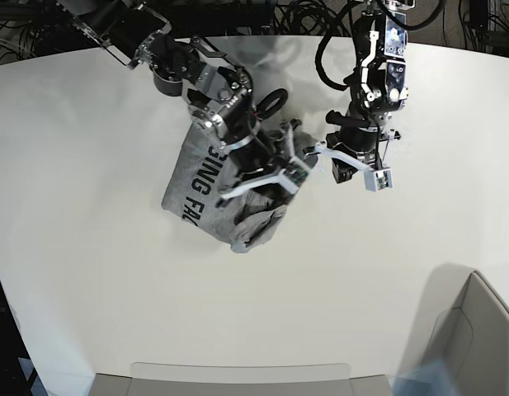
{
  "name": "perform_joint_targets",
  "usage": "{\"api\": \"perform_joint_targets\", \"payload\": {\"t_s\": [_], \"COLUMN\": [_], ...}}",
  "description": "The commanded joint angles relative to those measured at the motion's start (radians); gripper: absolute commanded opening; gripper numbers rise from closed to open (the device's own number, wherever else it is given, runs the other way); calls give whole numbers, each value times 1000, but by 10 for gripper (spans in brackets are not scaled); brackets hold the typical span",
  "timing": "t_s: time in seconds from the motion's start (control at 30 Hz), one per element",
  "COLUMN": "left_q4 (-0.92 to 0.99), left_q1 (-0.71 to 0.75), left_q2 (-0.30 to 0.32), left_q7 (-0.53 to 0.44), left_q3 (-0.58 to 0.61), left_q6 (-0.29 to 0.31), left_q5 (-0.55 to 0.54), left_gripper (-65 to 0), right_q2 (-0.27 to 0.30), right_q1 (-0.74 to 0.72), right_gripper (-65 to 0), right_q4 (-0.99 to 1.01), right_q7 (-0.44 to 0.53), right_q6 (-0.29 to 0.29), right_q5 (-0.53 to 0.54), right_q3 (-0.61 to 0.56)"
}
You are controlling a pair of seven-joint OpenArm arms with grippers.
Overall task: Fold the T-shirt properly
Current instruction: 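Press and tuck the folded bundle with the right gripper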
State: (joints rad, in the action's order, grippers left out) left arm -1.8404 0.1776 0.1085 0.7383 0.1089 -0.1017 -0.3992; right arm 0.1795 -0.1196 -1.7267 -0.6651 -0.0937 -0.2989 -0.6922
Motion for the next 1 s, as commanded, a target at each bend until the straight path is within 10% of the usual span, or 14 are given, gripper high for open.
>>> {"api": "perform_joint_targets", "payload": {"t_s": [0.0, 0.2, 0.67, 0.97], "left_q4": [-15, 12, 8, -111], "left_q1": [-13, -17, -11, -10], "left_q2": [1, 0, 1, -6], "left_q7": [-20, -20, -20, -21], "left_q3": [-2, -2, -2, 7], "left_q6": [6, 7, 7, 13], "left_q5": [0, -2, -2, -4], "left_gripper": [-650, -650, -650, -650], "right_q2": [8, 7, -237, -125], "right_q1": [-15, -82, -397, -259], "right_gripper": [-650, -650, -650, -650], "right_q4": [-9, 129, 637, 390], "right_q7": [15, 23, 304, 290], "right_q6": [-11, -11, -11, -11], "right_q5": [-16, -12, -12, -13], "right_q3": [35, 88, 88, 222]}}
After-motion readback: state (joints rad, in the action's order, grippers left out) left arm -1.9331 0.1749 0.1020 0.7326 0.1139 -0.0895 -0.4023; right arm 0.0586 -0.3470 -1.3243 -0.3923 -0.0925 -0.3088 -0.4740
